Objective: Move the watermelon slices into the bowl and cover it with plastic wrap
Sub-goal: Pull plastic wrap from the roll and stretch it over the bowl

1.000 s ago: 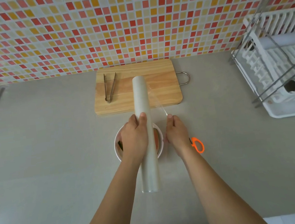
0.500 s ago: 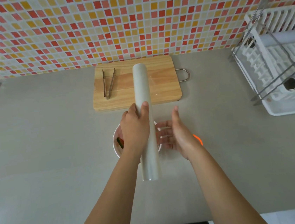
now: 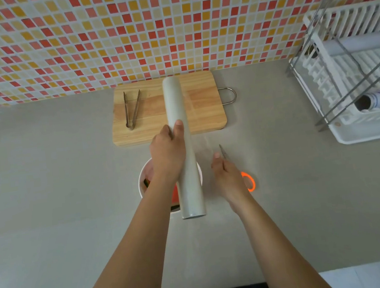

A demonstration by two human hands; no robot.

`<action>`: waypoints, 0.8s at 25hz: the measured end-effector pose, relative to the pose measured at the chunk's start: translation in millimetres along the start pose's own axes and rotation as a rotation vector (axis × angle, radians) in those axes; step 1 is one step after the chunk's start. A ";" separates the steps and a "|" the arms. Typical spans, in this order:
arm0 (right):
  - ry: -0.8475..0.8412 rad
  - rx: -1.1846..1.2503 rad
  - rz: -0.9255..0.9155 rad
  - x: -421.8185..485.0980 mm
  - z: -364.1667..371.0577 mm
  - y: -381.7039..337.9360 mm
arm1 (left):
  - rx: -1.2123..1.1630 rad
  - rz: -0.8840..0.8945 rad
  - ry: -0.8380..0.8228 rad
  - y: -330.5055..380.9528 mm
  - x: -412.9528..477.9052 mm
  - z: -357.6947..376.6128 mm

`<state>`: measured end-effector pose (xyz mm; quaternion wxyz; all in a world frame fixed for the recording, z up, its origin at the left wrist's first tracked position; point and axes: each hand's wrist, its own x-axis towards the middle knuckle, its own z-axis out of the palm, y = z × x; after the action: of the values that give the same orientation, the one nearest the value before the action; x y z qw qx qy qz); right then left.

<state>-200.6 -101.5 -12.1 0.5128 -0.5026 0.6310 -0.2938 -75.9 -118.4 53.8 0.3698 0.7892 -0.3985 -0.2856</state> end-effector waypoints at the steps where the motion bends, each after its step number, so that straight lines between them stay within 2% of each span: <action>1: -0.049 0.040 0.068 0.9 -0.6 6.4 | 0.023 -0.022 -0.017 -1.6 -3.4 0.3; 3: -0.176 0.229 0.307 0.3 1.3 8.0 | 0.054 -0.035 -0.041 -6.6 -13.6 3.4; 5: -0.213 0.333 0.381 5.3 8.1 4.2 | 0.090 -0.005 -0.031 -12.3 -24.3 6.7; 8: -0.173 0.240 0.331 15.1 19.8 -5.0 | 0.129 0.032 0.031 -16.8 -33.3 8.3; 11: -0.080 0.132 0.204 17.6 30.1 -2.3 | 0.147 0.022 0.083 -17.0 -37.9 6.9; 14: 0.029 0.166 0.106 12.2 35.5 2.9 | 0.079 -0.039 0.090 -16.8 -39.9 4.1; 18: 0.024 0.161 0.063 13.6 38.6 3.1 | 0.151 -0.097 0.037 -18.7 -42.0 -5.1; 20: 0.032 0.149 0.043 15.1 39.9 4.8 | 0.094 -0.108 0.039 -20.7 -40.5 -12.7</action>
<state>-164.1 -108.3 -33.7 0.5449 -0.4446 0.6259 -0.3370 -78.9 -71.4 50.4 0.3240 0.8315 -0.3611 -0.2707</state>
